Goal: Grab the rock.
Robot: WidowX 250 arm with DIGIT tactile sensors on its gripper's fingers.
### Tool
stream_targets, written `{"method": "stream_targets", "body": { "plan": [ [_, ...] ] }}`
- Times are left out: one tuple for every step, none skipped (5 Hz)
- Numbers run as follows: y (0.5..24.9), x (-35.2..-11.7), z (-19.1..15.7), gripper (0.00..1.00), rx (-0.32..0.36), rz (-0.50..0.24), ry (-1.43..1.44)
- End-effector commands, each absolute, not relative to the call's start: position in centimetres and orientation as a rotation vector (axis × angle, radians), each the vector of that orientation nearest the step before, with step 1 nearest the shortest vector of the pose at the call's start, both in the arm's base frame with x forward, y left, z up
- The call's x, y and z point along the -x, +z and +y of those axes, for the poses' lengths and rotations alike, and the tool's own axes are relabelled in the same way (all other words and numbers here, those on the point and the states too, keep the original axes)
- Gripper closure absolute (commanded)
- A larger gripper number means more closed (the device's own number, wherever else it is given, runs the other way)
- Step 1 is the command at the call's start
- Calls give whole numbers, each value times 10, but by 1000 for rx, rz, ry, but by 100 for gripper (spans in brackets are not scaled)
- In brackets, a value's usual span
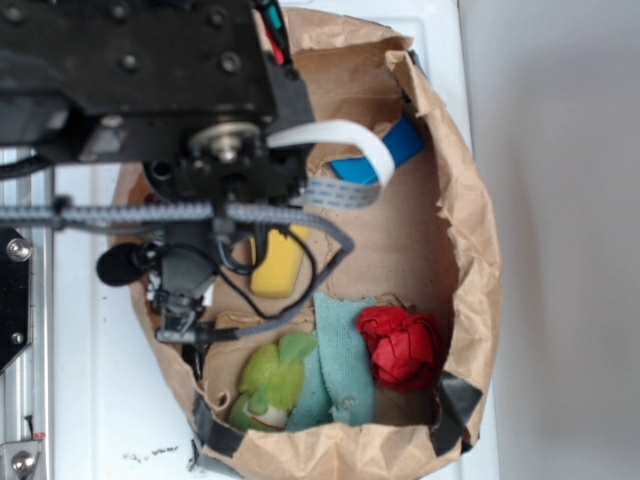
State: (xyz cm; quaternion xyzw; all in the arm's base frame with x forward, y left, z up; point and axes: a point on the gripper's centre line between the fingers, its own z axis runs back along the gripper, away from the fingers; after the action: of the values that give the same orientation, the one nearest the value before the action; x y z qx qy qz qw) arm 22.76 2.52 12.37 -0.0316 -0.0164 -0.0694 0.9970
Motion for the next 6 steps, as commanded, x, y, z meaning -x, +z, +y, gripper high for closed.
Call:
{"method": "stream_targets", "body": {
  "plan": [
    [146, -256, 11, 100, 40, -199, -93],
    [152, -264, 2, 100, 35, -225, -78],
    [163, -273, -3, 100, 32, -220, -57],
    [166, -282, -1, 100, 29, -204, -40],
    [165, -288, 2, 100, 36, -195, -22],
    [164, -290, 4, 100, 41, -209, -7]
  ]
}}
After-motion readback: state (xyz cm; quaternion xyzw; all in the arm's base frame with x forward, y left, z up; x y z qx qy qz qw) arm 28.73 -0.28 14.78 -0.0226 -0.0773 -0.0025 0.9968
